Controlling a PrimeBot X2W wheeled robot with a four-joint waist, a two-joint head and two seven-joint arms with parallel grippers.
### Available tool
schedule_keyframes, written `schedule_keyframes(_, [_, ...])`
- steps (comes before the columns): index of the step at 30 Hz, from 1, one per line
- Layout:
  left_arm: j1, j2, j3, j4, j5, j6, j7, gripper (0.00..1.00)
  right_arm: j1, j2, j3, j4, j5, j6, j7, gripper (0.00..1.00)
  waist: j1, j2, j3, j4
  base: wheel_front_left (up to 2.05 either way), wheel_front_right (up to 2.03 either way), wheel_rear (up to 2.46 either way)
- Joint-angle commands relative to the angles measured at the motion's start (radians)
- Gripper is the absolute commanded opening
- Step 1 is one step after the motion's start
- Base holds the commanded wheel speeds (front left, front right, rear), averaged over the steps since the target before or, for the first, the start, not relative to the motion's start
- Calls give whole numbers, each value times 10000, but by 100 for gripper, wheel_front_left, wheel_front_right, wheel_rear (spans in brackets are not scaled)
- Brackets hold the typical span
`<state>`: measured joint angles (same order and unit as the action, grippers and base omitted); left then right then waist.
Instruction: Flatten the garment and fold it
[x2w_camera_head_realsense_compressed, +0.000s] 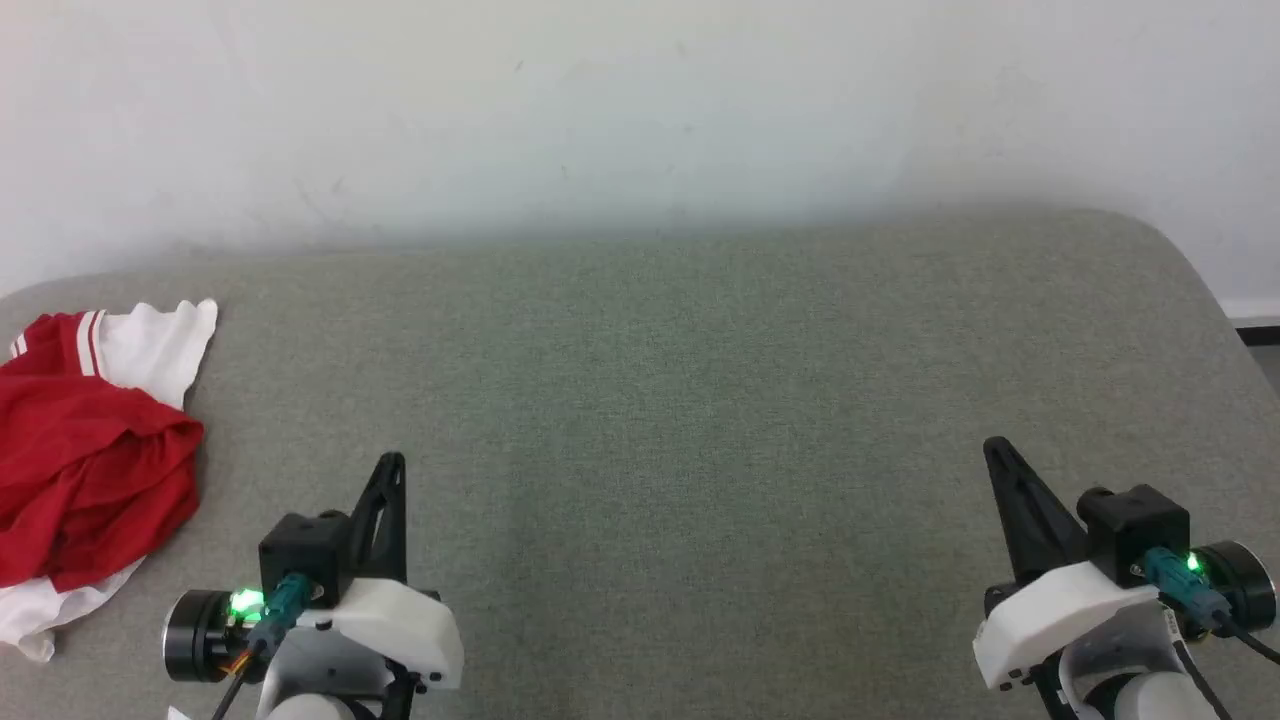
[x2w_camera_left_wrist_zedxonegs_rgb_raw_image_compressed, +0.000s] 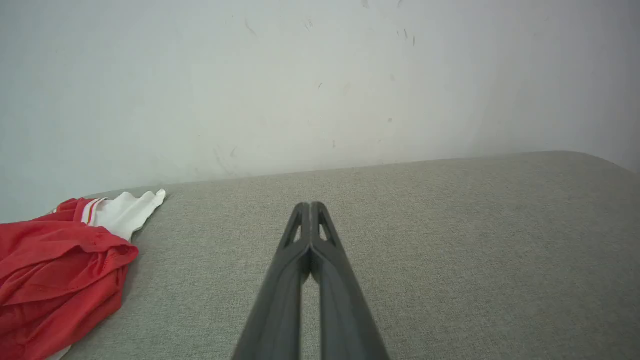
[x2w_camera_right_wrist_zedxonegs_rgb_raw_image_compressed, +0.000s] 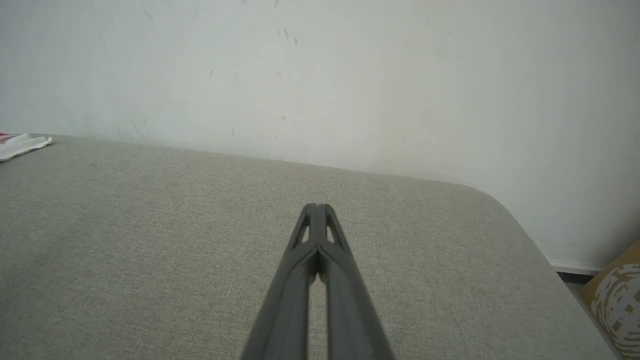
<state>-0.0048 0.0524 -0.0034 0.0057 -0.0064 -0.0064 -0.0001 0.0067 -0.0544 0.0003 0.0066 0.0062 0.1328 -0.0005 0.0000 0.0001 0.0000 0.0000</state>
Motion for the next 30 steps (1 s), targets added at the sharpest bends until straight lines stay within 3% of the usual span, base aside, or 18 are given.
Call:
schedule_keyframes(1, [48, -22, 34, -57, 64, 64, 1, 0, -67, 42, -3, -66, -62, -21, 5, 0, 0, -1, 0, 0, 0, 0, 0])
schedule_keyframes(29, [48, -22, 34, -57, 64, 64, 1, 0, -67, 42, -3, -66, -62, -21, 5, 0, 0, -1, 0, 0, 0, 0, 0])
schedule_keyframes(30, [0, 2, -3, 4, -2, -1, -1, 100, 0, -2, 0, 6, 3, 0, 0, 100, 0, -1, 0, 0, 0, 0, 0])
